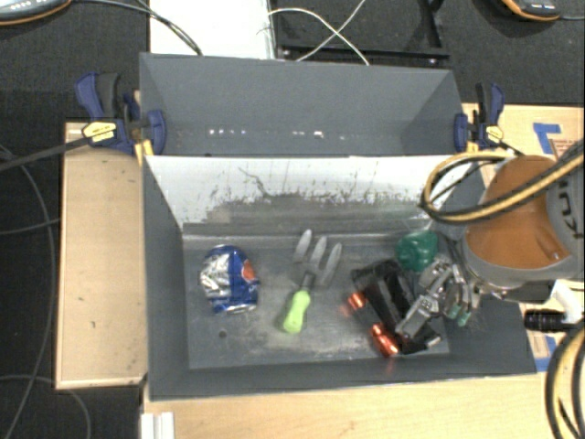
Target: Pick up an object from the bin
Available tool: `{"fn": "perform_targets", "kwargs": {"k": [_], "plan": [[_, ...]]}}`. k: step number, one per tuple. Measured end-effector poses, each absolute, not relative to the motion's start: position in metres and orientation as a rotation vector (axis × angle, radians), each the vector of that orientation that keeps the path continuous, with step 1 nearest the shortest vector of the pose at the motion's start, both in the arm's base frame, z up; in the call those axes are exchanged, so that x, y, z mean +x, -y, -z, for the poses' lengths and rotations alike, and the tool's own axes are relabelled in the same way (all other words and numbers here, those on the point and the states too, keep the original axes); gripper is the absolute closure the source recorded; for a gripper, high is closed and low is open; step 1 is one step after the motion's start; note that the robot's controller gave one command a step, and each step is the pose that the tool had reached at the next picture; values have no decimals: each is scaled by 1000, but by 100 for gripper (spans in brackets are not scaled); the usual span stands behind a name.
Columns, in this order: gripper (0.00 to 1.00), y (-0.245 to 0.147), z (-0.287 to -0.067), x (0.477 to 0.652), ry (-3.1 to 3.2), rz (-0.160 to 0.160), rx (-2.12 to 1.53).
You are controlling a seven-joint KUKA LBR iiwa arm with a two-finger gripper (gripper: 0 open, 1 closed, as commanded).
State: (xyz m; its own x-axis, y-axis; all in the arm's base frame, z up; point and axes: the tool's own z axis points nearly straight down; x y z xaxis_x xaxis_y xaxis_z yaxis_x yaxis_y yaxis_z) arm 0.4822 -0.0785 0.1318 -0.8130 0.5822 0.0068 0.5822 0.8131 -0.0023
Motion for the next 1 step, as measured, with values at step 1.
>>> {"fn": "perform_targets", "kwargs": {"k": [1], "plan": [[0, 76, -78, 494, 3138, -5, -482]]}}
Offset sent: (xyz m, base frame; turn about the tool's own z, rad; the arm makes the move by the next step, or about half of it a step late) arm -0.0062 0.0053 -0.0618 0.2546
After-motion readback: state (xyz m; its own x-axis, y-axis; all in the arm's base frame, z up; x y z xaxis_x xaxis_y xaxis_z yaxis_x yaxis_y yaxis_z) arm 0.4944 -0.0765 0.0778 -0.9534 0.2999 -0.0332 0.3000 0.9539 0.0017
